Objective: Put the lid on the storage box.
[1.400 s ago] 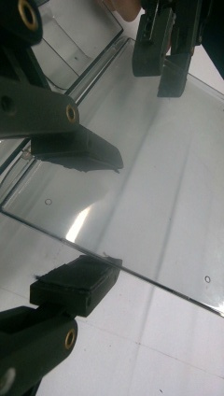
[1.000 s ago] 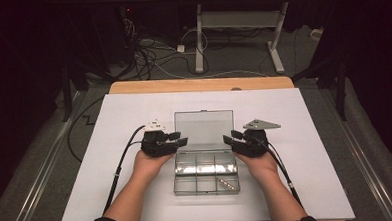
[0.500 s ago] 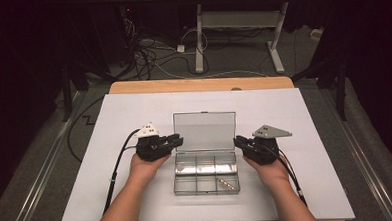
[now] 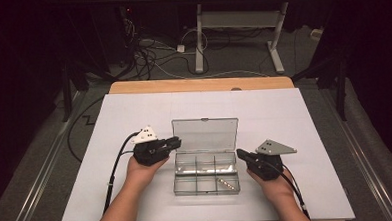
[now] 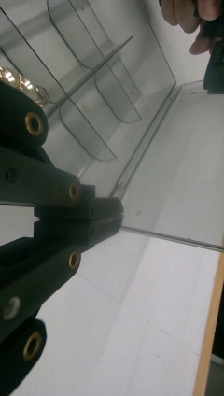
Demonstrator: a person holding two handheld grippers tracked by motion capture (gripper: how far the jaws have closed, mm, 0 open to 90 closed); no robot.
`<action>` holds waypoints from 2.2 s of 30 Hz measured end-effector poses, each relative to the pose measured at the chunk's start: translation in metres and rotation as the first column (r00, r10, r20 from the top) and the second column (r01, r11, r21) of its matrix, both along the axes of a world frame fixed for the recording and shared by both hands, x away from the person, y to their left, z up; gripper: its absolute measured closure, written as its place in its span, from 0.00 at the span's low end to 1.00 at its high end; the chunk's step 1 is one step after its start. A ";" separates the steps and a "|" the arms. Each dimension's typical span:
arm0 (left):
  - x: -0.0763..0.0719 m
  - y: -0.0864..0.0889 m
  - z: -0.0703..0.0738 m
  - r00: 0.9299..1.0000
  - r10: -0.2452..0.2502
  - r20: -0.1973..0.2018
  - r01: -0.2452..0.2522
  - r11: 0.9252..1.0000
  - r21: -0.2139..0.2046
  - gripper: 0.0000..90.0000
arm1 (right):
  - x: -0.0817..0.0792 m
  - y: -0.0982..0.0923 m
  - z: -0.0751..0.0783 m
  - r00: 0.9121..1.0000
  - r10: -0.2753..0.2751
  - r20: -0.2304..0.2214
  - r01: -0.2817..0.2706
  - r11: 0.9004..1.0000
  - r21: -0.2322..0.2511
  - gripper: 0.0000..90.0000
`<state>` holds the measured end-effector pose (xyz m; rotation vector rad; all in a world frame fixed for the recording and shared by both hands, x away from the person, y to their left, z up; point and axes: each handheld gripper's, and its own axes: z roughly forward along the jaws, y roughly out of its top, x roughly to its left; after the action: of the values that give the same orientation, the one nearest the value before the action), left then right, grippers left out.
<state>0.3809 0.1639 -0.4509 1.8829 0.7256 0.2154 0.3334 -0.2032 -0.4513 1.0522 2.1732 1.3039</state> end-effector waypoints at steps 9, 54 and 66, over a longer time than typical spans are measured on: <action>-0.007 -0.002 0.004 1.000 0.025 -0.008 -0.025 1.000 0.018 0.82 | -0.008 0.008 0.002 1.000 0.019 0.015 -0.019 1.000 0.011 1.00; -0.049 0.012 0.004 0.999 0.037 -0.012 -0.036 0.997 0.067 0.68 | -0.017 0.015 0.009 0.998 0.059 0.011 -0.060 0.996 0.068 1.00; -0.066 0.021 -0.003 0.997 0.042 -0.072 -0.039 0.998 0.041 0.69 | -0.025 0.011 0.007 0.998 0.067 0.004 -0.067 0.996 0.064 1.00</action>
<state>0.3146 0.1853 -0.4539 1.9228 0.8147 0.1894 0.3088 -0.1918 -0.4443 1.0104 2.1959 1.4126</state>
